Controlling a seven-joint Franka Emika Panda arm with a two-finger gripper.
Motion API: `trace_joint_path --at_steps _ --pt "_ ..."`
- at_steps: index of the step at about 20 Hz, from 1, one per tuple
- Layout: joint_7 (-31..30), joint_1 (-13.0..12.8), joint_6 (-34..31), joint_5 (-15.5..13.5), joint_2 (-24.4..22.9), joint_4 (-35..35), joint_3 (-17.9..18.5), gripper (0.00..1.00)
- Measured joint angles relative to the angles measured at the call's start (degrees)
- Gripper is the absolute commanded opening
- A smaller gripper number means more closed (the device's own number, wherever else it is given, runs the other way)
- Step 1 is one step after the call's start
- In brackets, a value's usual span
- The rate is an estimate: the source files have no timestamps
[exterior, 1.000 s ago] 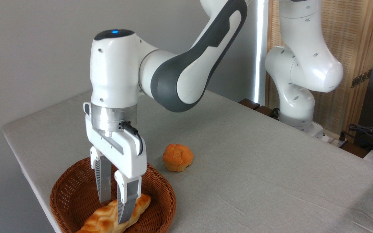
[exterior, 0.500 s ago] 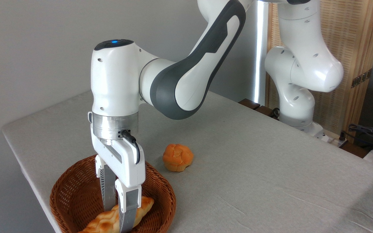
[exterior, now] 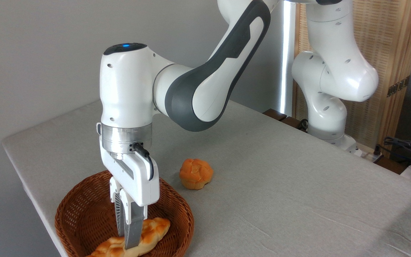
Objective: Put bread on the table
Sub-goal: 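Close the gripper on the braided bread roll in the basket, then lift the braided bread out of the basket and carry it past the orange bun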
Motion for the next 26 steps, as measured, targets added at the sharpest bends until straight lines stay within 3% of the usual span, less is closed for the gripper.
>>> trace_joint_path --at_steps 7,9,12,18,20,22,23,25,26 --pt "0.0 0.0 0.0 -0.1 -4.8 0.9 -0.3 0.0" --pt "-0.2 0.1 -1.1 -1.7 -7.1 1.0 -0.2 0.0" --pt "-0.1 0.5 -9.4 -3.5 -11.0 1.0 0.2 0.0" --pt "3.4 0.6 -34.6 -3.5 -17.3 -0.7 1.9 0.0" --pt "7.0 0.6 -36.8 -3.5 -18.6 -3.6 3.1 0.12" --pt "9.4 0.6 -36.9 -2.6 -20.2 -7.0 4.1 0.55" --pt "10.2 0.5 -36.9 -1.2 -20.9 -8.7 4.3 0.67" --pt "10.8 -0.5 -36.8 1.0 -21.8 -11.3 4.3 0.74" --pt "10.8 -1.2 -36.8 1.5 -22.0 -12.2 4.3 0.92"
